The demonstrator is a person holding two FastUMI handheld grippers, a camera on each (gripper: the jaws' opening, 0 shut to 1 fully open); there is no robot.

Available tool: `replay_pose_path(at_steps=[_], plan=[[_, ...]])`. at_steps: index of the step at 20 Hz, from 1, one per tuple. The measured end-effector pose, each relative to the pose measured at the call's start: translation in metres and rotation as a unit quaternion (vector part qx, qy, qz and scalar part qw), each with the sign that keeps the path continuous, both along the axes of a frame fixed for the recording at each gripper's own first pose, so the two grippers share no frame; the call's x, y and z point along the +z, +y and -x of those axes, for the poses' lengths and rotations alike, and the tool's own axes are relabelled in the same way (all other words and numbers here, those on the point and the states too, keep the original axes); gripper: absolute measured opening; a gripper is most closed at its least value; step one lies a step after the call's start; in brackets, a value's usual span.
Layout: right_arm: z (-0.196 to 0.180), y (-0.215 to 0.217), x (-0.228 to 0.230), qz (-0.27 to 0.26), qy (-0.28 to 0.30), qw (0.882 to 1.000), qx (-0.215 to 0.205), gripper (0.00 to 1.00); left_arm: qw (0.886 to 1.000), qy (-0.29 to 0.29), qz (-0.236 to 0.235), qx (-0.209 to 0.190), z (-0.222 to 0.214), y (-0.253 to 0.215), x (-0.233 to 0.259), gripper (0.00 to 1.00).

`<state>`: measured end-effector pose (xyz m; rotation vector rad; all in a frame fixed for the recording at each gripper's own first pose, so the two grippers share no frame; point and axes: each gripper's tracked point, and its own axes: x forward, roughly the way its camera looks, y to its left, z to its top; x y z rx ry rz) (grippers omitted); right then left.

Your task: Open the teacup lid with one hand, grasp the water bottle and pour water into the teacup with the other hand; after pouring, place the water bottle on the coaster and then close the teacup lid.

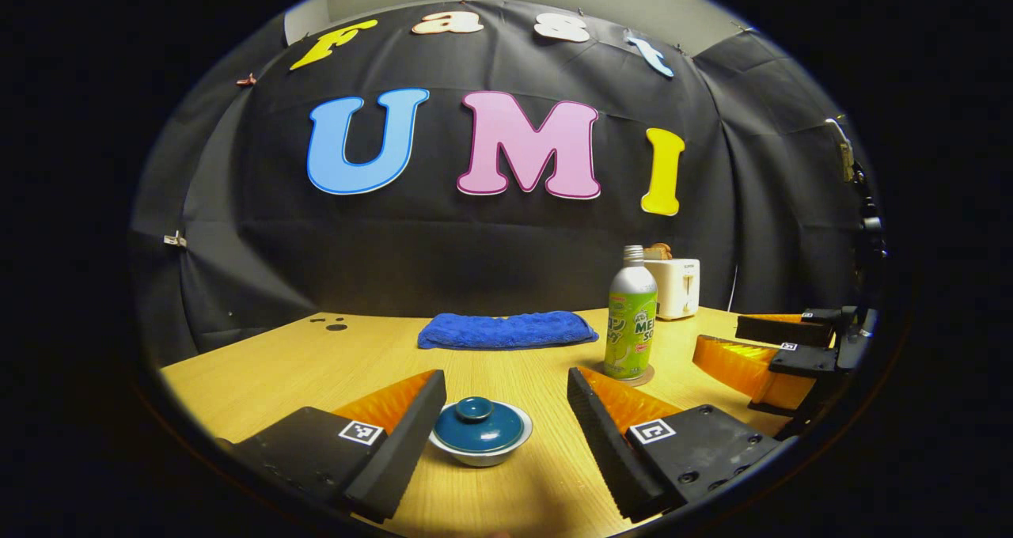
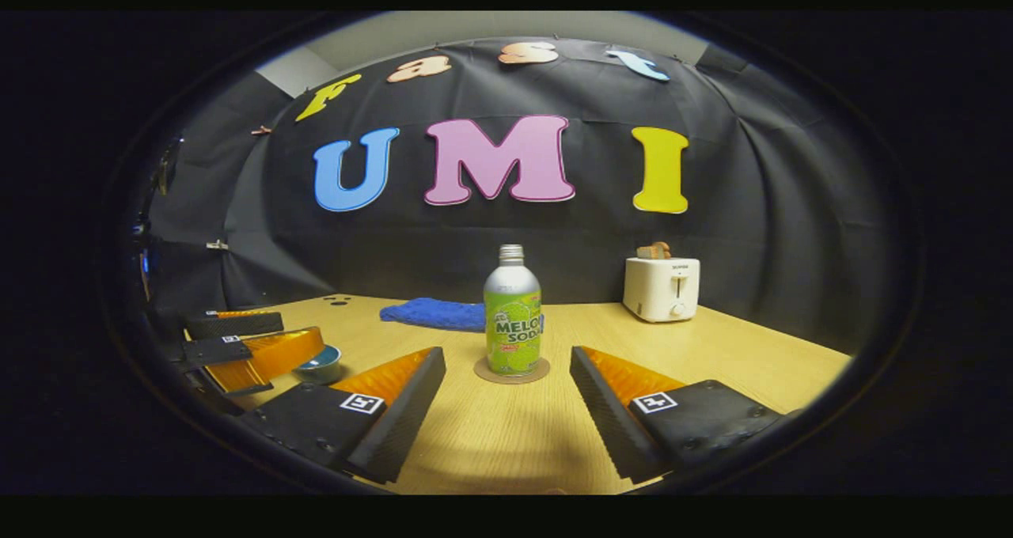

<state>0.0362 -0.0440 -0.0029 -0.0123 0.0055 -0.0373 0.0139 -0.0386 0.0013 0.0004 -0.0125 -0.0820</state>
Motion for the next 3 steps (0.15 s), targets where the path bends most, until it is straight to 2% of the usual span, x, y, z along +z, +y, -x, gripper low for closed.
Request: replay_pose_path(at_steps=[3], plan=[[0.0005,0.0018,-0.0001,0.000,0.000,1.000,0.004,0.98,1.000,0.000,0.000,0.002,0.0003,0.0005,-0.0002,0.98]])
